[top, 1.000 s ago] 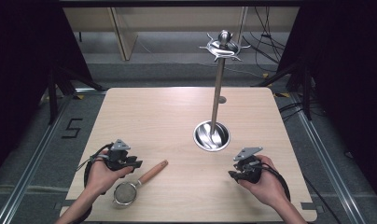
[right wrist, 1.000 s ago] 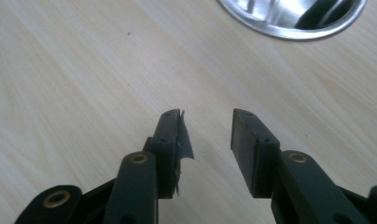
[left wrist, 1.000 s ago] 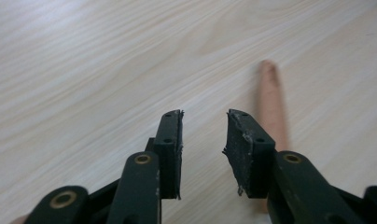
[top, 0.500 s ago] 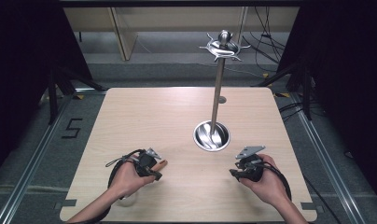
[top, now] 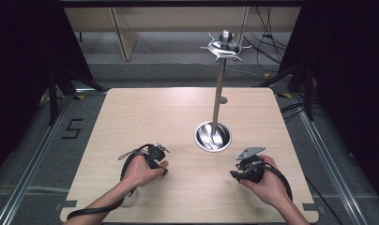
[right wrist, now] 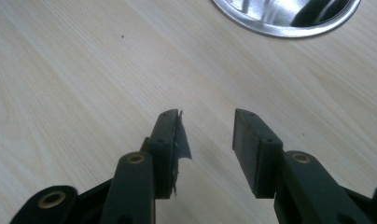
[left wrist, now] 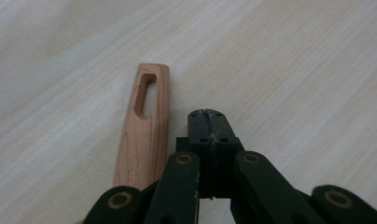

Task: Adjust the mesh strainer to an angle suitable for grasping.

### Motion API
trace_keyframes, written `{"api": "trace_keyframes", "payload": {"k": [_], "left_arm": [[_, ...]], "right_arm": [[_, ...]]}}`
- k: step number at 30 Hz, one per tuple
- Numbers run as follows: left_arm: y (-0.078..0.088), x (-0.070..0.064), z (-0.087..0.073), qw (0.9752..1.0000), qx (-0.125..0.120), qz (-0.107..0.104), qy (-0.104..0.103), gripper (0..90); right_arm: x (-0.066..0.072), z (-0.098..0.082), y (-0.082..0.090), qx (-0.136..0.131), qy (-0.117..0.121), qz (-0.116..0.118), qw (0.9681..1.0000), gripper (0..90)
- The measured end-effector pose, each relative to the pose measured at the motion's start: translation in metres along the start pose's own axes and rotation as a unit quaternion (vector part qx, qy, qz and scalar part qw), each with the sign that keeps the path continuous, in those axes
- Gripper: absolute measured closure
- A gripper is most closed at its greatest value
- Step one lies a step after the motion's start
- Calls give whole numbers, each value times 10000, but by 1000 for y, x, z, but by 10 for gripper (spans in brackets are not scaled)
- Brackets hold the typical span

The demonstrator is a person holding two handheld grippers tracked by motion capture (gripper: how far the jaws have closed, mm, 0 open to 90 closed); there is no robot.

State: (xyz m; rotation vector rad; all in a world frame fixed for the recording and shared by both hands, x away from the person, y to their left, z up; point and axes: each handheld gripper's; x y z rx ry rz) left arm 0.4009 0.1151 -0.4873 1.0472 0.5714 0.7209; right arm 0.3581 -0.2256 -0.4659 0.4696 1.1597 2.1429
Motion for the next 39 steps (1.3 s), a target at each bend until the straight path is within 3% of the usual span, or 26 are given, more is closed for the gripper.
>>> {"api": "trace_keyframes", "payload": {"k": [3,5,6,7,8,9,12,14,17,19,20,22,26,27,28,31,33,34,39], "left_arm": [[-1,7,4,9999,9,58,108,891],[-2,8,5,9999,-32,103,123,891],[-2,7,6,9996,-16,69,269,891],[-2,9,8,9997,-27,145,193,891],[-3,11,11,9995,-36,189,248,891],[-4,13,13,9991,-16,342,254,891],[-5,20,17,9981,-15,523,334,891],[-4,26,18,9976,-11,585,371,891],[-4,33,19,9964,-33,664,516,891],[-3,40,19,9957,-3,778,507,890],[-2,46,18,9942,-6,841,673,890],[-2,51,18,9940,-6,889,638,890],[1,64,14,9920,-97,953,817,890],[1,66,12,9916,-128,935,889,890],[2,68,11,9910,-170,914,968,890],[9,71,9,9900,-326,853,1079,886],[17,70,9,9886,-365,782,1236,817],[20,70,8,9878,-408,757,1297,795],[32,79,4,9861,-504,1017,1211,603]], "right_arm": [[-3,-1,-1,-23,206,-73,9998,616],[-1,-1,0,-2,111,-52,9999,616],[0,0,0,-3,11,-25,10000,616],[1,0,-2,-92,-52,-3,9999,616],[2,0,0,41,-119,89,9999,616],[2,1,0,35,-81,87,9999,616],[3,1,0,-60,-116,141,9998,615],[4,0,-2,-160,-157,169,9996,615],[3,0,0,-54,-136,163,9998,614],[2,-1,0,-71,-81,125,9999,613],[3,-1,-2,-191,-138,124,9996,612],[3,-1,-1,-154,-187,167,9996,611],[2,-2,0,-150,-210,143,9996,609],[1,-3,-1,-178,-107,92,9997,608],[2,-3,1,-82,-187,188,9996,608],[1,-3,1,-198,-317,210,9991,607],[-2,-4,0,-308,-259,158,9991,607],[-3,-4,3,-187,-250,216,9993,606],[-5,-6,3,-233,-400,241,9986,605]]}}
Point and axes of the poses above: each handheld gripper's, and its own axes: y roughly backward along the jaws, z roughly out of its top, x roughly to its left, and after that the axes turned 4 degrees about z, right-handed
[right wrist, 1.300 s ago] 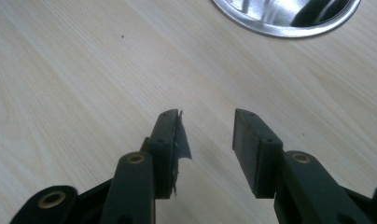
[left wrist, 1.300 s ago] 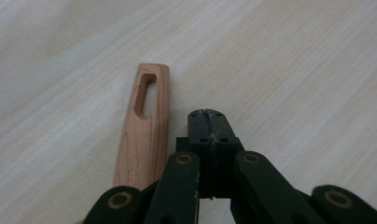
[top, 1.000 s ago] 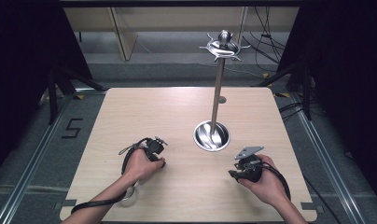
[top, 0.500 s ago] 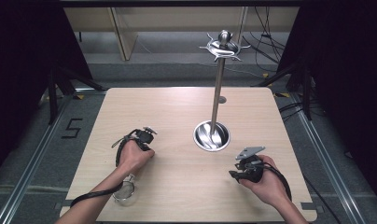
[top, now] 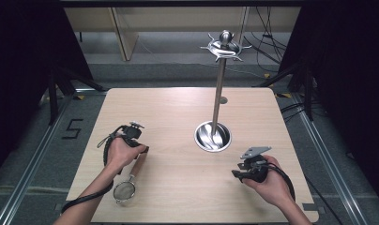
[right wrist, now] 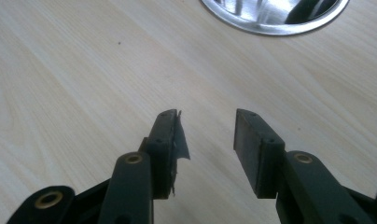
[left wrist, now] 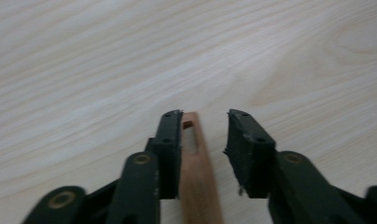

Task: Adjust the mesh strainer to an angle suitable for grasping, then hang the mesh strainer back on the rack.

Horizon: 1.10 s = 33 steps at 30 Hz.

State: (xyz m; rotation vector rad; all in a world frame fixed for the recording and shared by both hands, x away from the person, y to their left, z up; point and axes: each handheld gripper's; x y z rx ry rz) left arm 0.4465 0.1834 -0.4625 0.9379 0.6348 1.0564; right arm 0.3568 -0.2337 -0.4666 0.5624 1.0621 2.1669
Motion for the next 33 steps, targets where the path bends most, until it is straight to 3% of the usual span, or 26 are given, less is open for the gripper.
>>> {"api": "trace_keyframes", "payload": {"k": [1,3,5,7,8,9,11,13,14,15,18,21,22,24,26,28,29,30,31,33], "left_arm": [[5,6,-3,9999,-16,93,128,583],[8,9,-6,9997,15,142,209,552],[11,14,-13,9989,323,208,255,448],[12,14,-17,9987,355,187,314,438],[12,13,-19,9982,423,189,385,423],[13,15,-22,9987,446,112,208,418],[18,16,-29,9985,467,-26,270,418],[20,16,-32,9985,510,-31,215,418],[23,15,-37,9970,740,-112,188,418],[23,15,-37,9970,740,-112,188,418],[23,8,-48,9939,1081,-149,161,419],[23,4,-48,9924,1202,-226,162,433],[22,1,-48,9919,1212,-222,308,438],[22,0,-48,9906,1291,-236,379,446],[20,2,-48,9896,1380,-266,308,452],[18,2,-49,9887,1420,-277,386,474],[16,3,-48,9872,1506,-333,411,477],[16,3,-48,9872,1506,-333,411,481],[14,2,-47,9861,1489,-399,626,484],[12,3,-47,9853,1514,-405,677,487]], "right_arm": [[-1,-1,-2,-125,-17,-21,9999,605],[-2,1,0,0,14,-26,10000,605],[0,3,-1,-173,-57,41,9998,603],[-1,3,-3,-265,46,12,9996,602],[-1,4,0,-71,150,7,9999,601],[-1,4,-1,-62,184,1,9998,600],[1,4,1,-2,41,49,10000,598],[0,4,1,-3,45,39,10000,598],[-2,4,-1,-85,139,-9,9999,597],[-2,3,-2,-151,102,-23,9998,596],[2,3,2,5,-53,14,10000,593],[3,5,2,6,-52,-6,10000,586],[2,5,1,-2,33,-26,10000,584],[3,5,1,49,-4,7,10000,584],[2,3,-3,-51,53,-39,10000,583],[2,3,-3,-69,36,-32,10000,583],[0,2,-2,-61,95,-29,9999,581],[0,3,-1,24,8,5,10000,580],[0,2,0,39,-62,36,10000,579],[0,2,0,28,-41,36,10000,578]]}}
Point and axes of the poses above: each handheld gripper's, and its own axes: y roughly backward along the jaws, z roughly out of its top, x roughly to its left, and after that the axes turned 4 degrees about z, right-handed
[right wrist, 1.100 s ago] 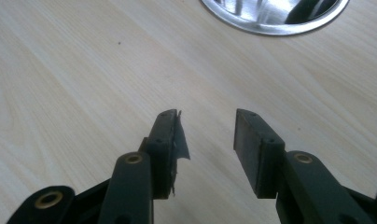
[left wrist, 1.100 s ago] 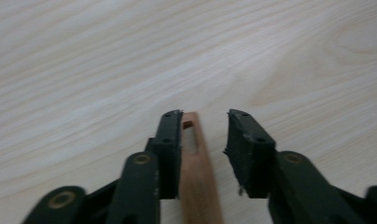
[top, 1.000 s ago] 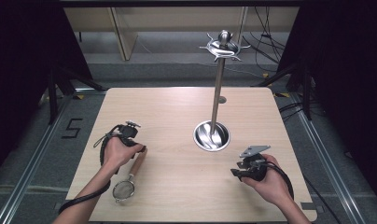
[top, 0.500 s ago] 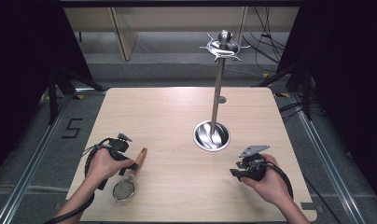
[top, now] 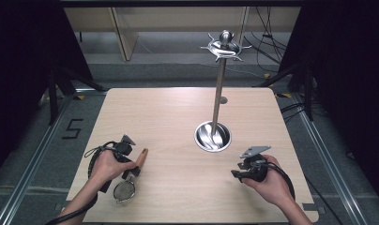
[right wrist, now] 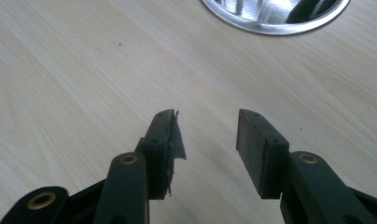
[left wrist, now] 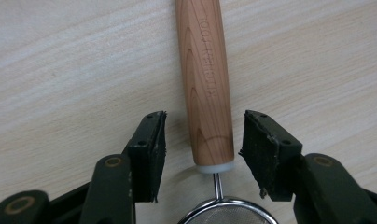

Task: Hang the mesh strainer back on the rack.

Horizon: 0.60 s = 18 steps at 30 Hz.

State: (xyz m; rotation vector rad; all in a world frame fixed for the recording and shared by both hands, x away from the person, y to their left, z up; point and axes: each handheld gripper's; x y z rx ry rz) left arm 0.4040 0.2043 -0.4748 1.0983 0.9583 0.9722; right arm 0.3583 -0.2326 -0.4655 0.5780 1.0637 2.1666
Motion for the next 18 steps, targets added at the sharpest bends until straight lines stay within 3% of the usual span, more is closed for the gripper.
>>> {"api": "trace_keyframes", "payload": {"k": [3,4,5,6,11,14,18], "left_arm": [[-3,2,0,9999,96,-14,48,506],[-5,3,0,9999,122,-54,76,506],[-5,3,0,9999,127,-72,85,518],[-6,3,0,9998,149,-72,68,543],[-7,0,1,9999,159,-27,-17,603],[-6,-4,1,9995,232,90,-195,658],[-6,-4,1,9997,174,96,-132,674]], "right_arm": [[1,-1,-2,-70,-11,8,10000,575],[0,0,-1,18,111,-12,9999,575],[1,0,-3,-93,66,-34,9999,575],[2,1,-1,18,14,0,10000,575],[2,1,-2,39,16,-1,10000,575],[1,0,-2,41,38,8,10000,575],[2,-1,-3,27,9,-4,10000,575]]}}
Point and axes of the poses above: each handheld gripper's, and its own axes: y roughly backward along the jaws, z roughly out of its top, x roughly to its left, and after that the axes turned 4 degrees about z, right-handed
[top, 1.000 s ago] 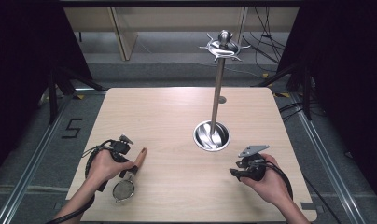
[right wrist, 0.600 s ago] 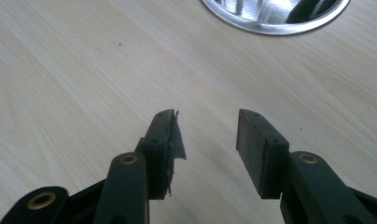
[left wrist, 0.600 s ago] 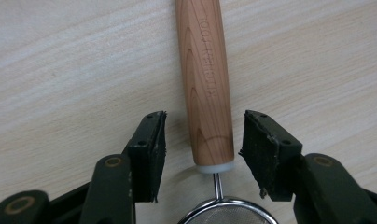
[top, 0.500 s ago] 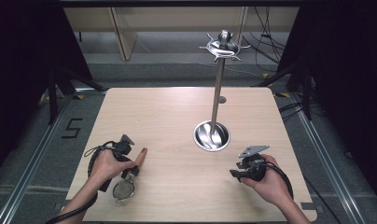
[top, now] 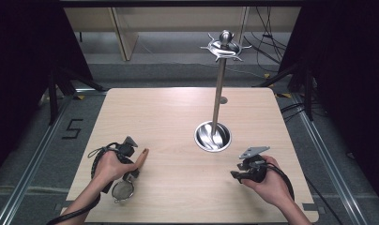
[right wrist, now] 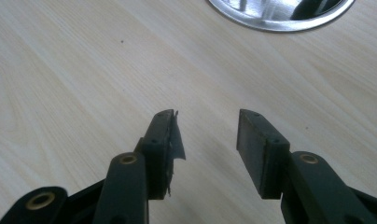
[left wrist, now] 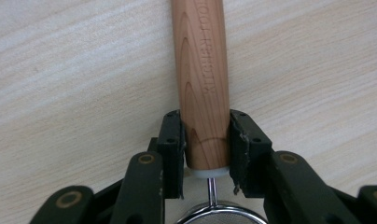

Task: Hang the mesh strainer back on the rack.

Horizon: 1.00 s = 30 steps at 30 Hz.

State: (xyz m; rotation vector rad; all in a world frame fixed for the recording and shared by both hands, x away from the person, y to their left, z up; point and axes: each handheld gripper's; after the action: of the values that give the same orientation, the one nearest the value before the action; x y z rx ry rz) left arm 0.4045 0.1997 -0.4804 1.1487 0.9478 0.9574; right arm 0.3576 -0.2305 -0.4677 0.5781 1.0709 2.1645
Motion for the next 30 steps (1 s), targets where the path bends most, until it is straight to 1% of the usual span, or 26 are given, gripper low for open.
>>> {"api": "trace_keyframes", "payload": {"k": [3,5,7,8,9,10,11,12,13,14,15,16,17,18,19,20,21,22,23,24,25,26,27,28,29,30], "left_arm": [[0,1,-1,10000,-40,-55,68,678],[0,2,-1,9999,-71,-62,52,680],[4,2,-1,9995,-290,-103,16,681],[4,2,-1,9995,-290,-103,16,682],[7,1,-1,9989,-443,-164,33,682],[8,1,-1,9985,-516,-195,6,682],[10,1,0,9980,-598,-190,-65,682],[12,2,0,9973,-695,-180,-184,682],[14,3,0,9955,-890,-144,-299,682],[16,2,0,9948,-965,-196,-260,682],[16,2,0,9948,-965,-196,-260,682],[17,-1,0,9920,-1224,-272,-160,682],[17,-1,0,9920,-1224,-272,-160,682],[20,1,1,9909,-1259,-324,-356,682],[21,1,1,9894,-1368,-348,-330,682],[22,-1,1,9869,-1537,-425,-256,682],[22,-1,1,9869,-1537,-425,-256,682],[24,0,2,9857,-1583,-404,-415,682],[25,0,2,9844,-1646,-457,-410,682],[26,-1,2,9817,-1776,-572,-383,682],[26,-1,2,9817,-1776,-572,-383,682],[28,-1,2,9786,-1899,-662,-423,682],[29,-2,2,9772,-1957,-671,-474,682],[31,-3,2,9737,-2092,-669,-605,682],[31,-4,2,9710,-2210,-668,-616,682],[33,-5,2,9696,-2261,-661,-666,682]], "right_arm": [[0,0,0,-1,2,6,10000,575],[0,0,0,8,18,19,10000,575],[0,0,0,-5,-14,18,10000,574],[0,0,0,-5,-14,18,10000,574],[0,0,0,-7,-18,18,10000,575],[0,0,0,-13,-16,19,10000,575],[0,0,0,-15,-16,20,10000,575],[-1,0,0,-39,51,-8,10000,575],[-1,0,0,-47,46,-5,10000,574],[-1,0,0,-48,40,-4,10000,574],[-1,0,0,-48,40,-4,10000,574],[-1,0,0,-47,31,3,10000,575],[-1,0,0,-47,31,3,10000,575],[-1,0,0,-49,29,7,10000,575],[-1,0,0,-49,29,7,10000,575],[-1,0,0,-52,26,5,10000,574],[-1,0,0,-52,26,5,10000,574],[-1,0,0,-53,24,5,10000,574],[-1,0,0,-58,26,6,10000,575],[-1,0,1,-54,38,17,10000,575],[-1,0,1,-54,38,17,10000,575],[-2,0,1,-69,83,-9,9999,574],[-2,0,1,-69,83,-9,9999,574],[-1,0,1,-76,50,-11,10000,574],[-1,0,1,-72,-24,8,10000,574],[-1,0,1,-91,-39,-1,10000,572]]}}
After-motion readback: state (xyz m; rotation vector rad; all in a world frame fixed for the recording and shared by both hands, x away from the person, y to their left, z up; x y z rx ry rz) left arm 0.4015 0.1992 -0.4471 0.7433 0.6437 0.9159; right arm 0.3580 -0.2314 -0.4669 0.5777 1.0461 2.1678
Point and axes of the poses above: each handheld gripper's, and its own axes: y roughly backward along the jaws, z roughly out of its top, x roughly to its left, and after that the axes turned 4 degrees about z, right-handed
